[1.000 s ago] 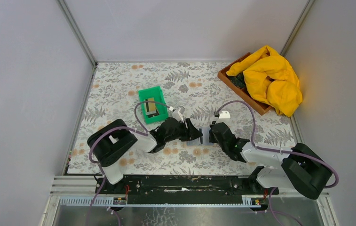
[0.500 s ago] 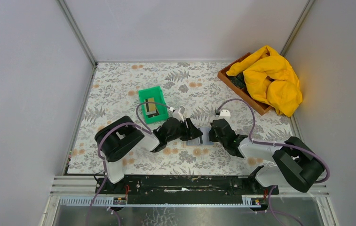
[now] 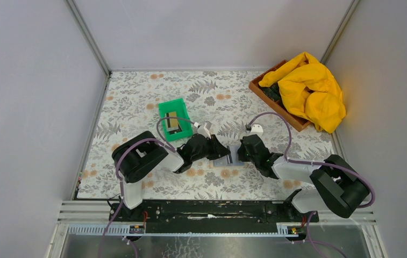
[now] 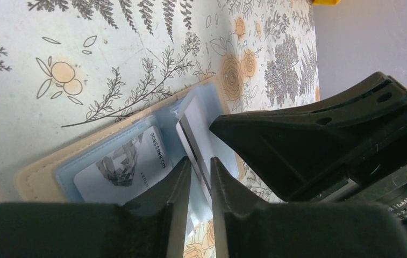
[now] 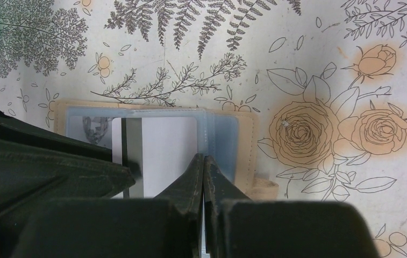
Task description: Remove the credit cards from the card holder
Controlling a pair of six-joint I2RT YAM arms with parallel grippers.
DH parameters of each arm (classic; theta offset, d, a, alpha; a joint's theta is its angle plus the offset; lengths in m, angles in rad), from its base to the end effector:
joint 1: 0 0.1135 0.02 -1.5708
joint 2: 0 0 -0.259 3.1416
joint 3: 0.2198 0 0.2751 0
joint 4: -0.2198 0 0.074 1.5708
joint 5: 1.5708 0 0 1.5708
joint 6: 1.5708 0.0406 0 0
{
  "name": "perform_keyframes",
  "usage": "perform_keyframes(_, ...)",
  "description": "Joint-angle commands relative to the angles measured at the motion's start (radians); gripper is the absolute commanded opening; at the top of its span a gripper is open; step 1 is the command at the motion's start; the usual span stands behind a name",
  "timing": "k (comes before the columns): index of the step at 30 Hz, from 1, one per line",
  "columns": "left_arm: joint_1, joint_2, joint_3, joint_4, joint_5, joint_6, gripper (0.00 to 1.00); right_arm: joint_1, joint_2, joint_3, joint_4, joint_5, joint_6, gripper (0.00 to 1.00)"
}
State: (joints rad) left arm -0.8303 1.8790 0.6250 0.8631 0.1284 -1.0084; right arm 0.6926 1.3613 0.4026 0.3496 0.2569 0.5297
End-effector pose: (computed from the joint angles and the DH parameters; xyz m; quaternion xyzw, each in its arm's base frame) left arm 0.2288 -0.2581 0.0803 -0.0382 0.8291 -0.4738 0.2942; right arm 0.2085 0.1596 0.1168 -0.0125 0.8812 0.1702 0.4409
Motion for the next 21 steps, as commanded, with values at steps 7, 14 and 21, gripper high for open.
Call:
perform_keyframes(7, 0.003, -0.009, 0.010, 0.011, -0.025, -0.003, 0.10, -0.008, 0.019, 0.021, 0.004, -0.035, 0.014, 0.00)
perform_keyframes(14, 0.009, -0.036, -0.014, -0.008, -0.035, 0.021, 0.00, -0.011, 0.025, 0.022, 0.005, -0.039, 0.012, 0.00)
perform_keyframes(21, 0.029, -0.072, -0.052, -0.010, -0.035, 0.027, 0.03, -0.011, 0.032, 0.025, 0.007, -0.042, 0.012, 0.00)
